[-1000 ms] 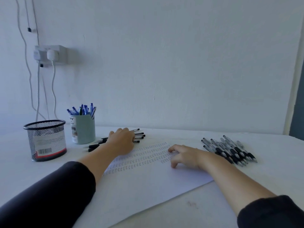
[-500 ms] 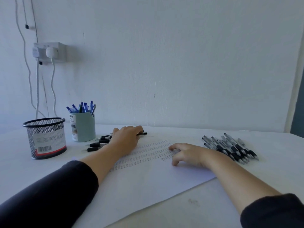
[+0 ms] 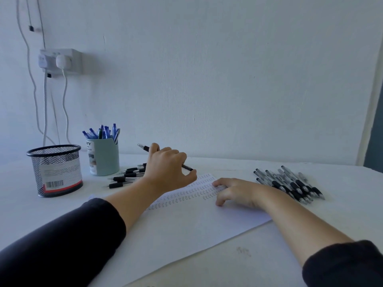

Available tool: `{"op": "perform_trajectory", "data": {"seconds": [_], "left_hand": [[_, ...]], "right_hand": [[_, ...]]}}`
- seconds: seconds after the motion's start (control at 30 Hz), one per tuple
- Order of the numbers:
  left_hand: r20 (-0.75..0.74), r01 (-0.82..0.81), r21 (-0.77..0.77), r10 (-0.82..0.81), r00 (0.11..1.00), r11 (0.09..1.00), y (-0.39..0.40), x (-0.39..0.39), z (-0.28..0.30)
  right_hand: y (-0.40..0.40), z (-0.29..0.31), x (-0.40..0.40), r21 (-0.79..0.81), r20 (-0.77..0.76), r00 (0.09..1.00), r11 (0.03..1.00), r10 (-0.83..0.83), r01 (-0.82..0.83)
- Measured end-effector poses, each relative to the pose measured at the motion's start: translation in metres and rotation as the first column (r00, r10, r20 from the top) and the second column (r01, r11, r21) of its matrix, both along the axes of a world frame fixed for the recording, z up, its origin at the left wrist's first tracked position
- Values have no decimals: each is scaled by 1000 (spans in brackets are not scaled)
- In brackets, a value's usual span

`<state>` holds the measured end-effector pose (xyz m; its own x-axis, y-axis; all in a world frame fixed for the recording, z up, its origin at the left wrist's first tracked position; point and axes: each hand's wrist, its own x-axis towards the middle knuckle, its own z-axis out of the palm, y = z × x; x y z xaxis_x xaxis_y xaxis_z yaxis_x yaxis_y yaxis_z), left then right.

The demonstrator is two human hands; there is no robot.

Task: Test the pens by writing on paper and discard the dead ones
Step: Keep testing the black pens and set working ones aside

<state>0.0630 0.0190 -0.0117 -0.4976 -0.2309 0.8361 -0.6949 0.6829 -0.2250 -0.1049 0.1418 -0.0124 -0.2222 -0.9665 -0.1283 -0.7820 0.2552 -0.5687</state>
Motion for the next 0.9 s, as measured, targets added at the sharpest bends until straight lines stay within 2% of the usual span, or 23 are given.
{"op": "perform_trajectory", "data": {"seconds": [0.13,0.23,0.33,0.43,0.53,0.6,0.63,0.7,0.73,0.77,0.8,0.83,0.9], "left_hand": [[-20,79,3,-79,997,997,2,1,0],[0,69,10,-69,998,998,-2,1,0],[85,66,125,-77,993,990,-5,1,1],[34,147,245,-160,986,958,-4,3,3],[15,299,77,-301,954,951,1,-1,6],[-21,322,13,-322,947,947,8,0,14],[-69,305,75,-300,951,949,14,0,18],[-190,279,294,-230,954,914,28,-3,25],[-282,331,408,-228,932,851,36,-5,29],[-423,429,510,-217,880,746,42,-8,35],[-574,545,582,-169,801,604,47,-12,41],[-698,652,604,-90,710,459,50,-17,45],[-809,779,578,46,586,242,55,-24,50]], "right_hand": [[1,1,1,0,5,1000,1000,8,-8],[1,2,3,1,-6,1000,1000,0,0],[2,3,3,-4,-42,999,1000,-10,10],[2,4,2,-18,-70,997,1000,19,-21],[3,6,3,0,-100,995,1000,28,-28],[4,7,3,11,-111,993,999,31,-30],[4,8,3,15,-110,993,999,35,-33],[6,9,3,26,-112,993,999,46,-44],[7,10,3,28,-120,991,998,56,-53],[7,10,3,31,-126,990,998,66,-63],[8,10,3,37,-127,989,997,69,-65],[7,11,2,38,-122,990,997,65,-61],[5,9,0,34,-113,992,998,47,-44]]}}
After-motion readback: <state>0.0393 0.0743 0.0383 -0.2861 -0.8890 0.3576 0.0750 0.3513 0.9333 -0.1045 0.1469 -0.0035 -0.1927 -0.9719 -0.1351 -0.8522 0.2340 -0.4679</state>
